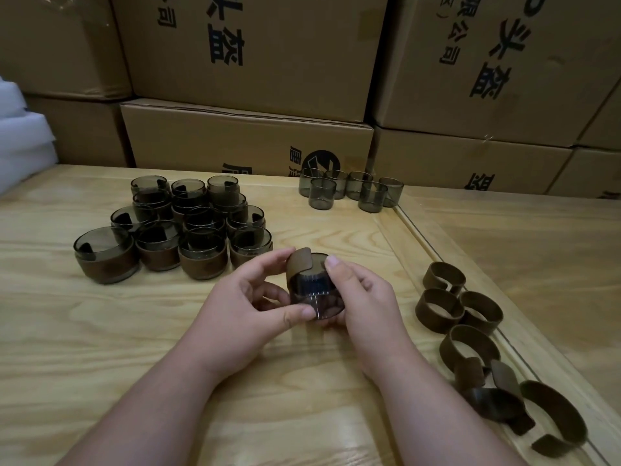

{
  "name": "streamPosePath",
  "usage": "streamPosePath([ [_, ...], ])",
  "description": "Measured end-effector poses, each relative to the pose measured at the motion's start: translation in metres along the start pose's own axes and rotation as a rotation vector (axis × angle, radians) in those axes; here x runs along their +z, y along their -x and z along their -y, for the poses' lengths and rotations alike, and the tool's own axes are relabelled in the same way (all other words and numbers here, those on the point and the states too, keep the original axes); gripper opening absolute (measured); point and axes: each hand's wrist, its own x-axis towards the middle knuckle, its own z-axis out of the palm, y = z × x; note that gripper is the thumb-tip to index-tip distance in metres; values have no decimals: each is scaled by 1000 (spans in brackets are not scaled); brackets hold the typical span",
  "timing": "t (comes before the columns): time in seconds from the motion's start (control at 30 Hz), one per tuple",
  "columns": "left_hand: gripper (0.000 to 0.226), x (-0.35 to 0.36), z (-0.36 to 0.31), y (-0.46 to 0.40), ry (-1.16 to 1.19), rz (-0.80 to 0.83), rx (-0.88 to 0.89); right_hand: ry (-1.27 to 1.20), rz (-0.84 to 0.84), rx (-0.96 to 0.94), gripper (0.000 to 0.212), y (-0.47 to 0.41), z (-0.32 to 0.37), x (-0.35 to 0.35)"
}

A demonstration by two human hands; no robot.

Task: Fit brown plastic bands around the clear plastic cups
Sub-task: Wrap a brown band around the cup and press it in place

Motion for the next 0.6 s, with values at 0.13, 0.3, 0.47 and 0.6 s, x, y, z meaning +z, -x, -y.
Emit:
streamPosePath([
  [0.13, 76, 0, 2, -5, 129, -101, -17, -122, 53, -3, 60, -1, -2, 3],
  [0.3, 68, -4, 3, -7, 292, -127, -44, -149, 113, -31, 49, -3, -6, 3],
  [0.47, 63, -5, 4, -7, 282, -130, -70, -133, 95, -58, 43, -5, -7, 0],
  [0.6, 63, -3, 3, -7, 220, -163, -69, -67, 48, -87, 33, -6, -14, 2],
])
